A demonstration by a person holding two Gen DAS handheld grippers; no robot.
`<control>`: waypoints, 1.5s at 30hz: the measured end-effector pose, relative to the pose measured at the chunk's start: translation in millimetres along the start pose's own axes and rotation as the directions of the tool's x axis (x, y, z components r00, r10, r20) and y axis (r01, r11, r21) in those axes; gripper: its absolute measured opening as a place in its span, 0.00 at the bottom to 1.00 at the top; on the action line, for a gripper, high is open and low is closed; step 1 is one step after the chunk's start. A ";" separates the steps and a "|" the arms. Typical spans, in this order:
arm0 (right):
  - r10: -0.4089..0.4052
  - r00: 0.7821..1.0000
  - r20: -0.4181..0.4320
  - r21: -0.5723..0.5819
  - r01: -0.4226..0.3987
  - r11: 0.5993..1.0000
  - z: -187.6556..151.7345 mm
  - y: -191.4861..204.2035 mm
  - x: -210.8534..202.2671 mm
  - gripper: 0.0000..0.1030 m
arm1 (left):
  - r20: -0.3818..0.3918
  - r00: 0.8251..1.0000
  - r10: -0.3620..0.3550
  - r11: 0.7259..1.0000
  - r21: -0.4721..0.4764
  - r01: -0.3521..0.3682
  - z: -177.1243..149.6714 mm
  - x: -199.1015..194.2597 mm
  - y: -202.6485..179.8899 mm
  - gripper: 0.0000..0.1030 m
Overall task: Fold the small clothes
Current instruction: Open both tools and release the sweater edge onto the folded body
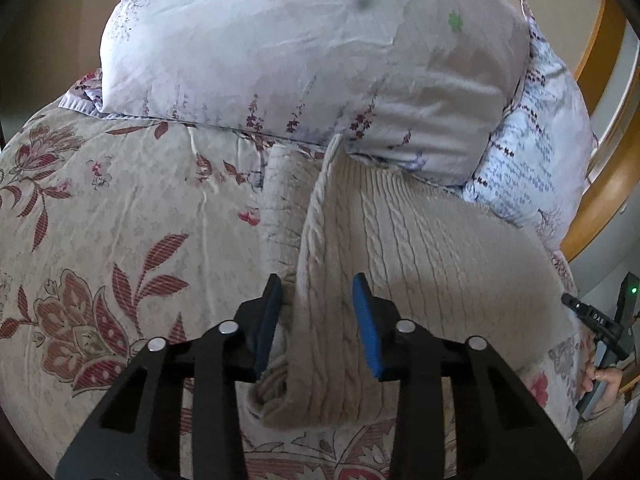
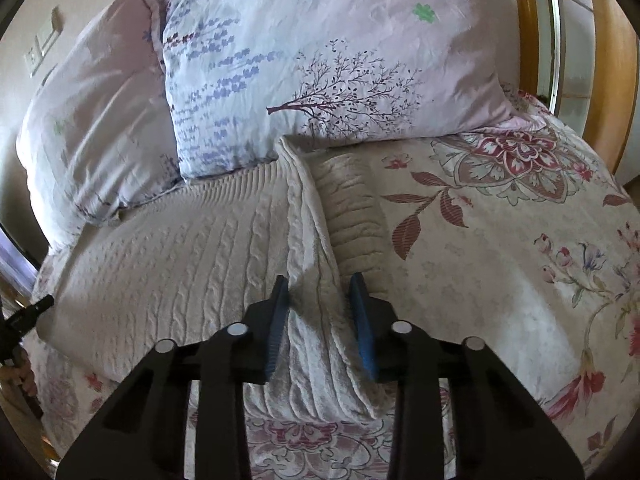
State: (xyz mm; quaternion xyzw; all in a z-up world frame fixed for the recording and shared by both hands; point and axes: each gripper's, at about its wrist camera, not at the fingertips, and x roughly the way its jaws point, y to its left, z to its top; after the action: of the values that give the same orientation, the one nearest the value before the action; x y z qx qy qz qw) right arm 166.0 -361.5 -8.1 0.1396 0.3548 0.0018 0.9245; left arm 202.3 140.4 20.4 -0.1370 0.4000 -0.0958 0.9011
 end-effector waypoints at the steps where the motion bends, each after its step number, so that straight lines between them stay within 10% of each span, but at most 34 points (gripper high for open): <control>1: -0.008 1.000 0.001 -0.012 0.008 1.000 -0.7 1.2 0.2 0.24 | -0.003 1.000 0.005 1.000 0.008 -0.005 -1.1 0.9 -1.1 0.27; 5: -0.018 1.000 0.019 -0.038 0.019 0.999 -3.9 4.4 -3.2 0.12 | -0.020 1.000 -0.003 1.000 0.016 0.003 -4.2 3.2 -2.5 0.09; 20: 0.017 0.995 0.100 0.004 -0.017 1.000 -7.7 4.9 -40.8 0.11 | 0.003 0.996 -0.090 0.996 -0.020 0.090 -5.1 -20.2 10.3 0.07; 33: -0.057 0.998 -0.022 0.041 0.058 0.998 -24.6 -6.7 -7.8 0.11 | -0.023 0.996 -0.088 0.996 -0.037 0.087 -22.4 -12.3 22.7 0.08; 39: -0.060 0.998 -0.030 0.050 0.061 0.997 -22.4 -6.0 -9.6 0.12 | -0.028 0.998 -0.057 0.998 -0.001 0.057 -19.9 -12.3 12.6 0.18; 41: -0.060 0.998 -0.026 0.046 0.062 0.997 -19.4 -4.1 -14.0 0.17 | -0.012 0.999 -0.039 0.999 0.015 0.039 -19.0 -18.8 7.4 0.43; 45: -0.059 0.995 0.076 -0.034 0.062 0.998 -15.0 16.9 -37.1 0.38 | 0.096 0.995 0.013 0.993 0.116 -0.024 -19.1 -40.2 -15.1 0.60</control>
State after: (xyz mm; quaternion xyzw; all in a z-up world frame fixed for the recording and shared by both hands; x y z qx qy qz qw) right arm 130.1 -345.2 10.0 0.1120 0.3236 -0.0251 0.9392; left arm 160.5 134.3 40.9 -0.0849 0.3516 -0.1041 0.9265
